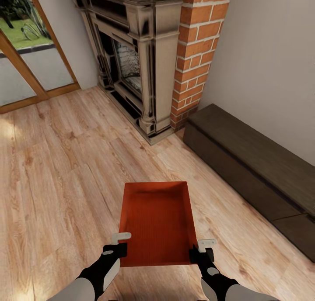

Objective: Move the two storage containers from the living room to the garage. In the garage, place one container on the floor and stack the other container on top of it (either order is fine).

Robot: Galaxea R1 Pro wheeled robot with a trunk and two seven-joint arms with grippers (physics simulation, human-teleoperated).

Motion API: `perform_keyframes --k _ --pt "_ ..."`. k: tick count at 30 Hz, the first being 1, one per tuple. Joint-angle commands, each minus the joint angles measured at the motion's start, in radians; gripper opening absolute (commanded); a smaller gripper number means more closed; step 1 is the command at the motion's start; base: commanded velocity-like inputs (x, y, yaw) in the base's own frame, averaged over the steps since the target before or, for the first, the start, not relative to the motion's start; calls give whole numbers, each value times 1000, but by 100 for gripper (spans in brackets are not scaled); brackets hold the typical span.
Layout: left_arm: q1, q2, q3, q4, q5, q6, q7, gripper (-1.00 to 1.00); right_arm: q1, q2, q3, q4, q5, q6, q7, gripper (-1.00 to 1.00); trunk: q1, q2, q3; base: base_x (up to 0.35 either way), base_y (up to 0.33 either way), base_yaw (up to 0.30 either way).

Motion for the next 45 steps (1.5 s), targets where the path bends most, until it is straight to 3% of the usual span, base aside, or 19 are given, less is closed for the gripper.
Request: perform_keyframes --k 1,45 --pt "0 1 12 -4 -5 7 12 -100 0 -1 -21 3 -34 -9 -12 -100 -4 7 3 0 0 0" --pt "0 0 12 -4 -5 7 12 -100 0 -1 -23 3 -36 -11 -12 -100 -173 315 141 0 0 0"
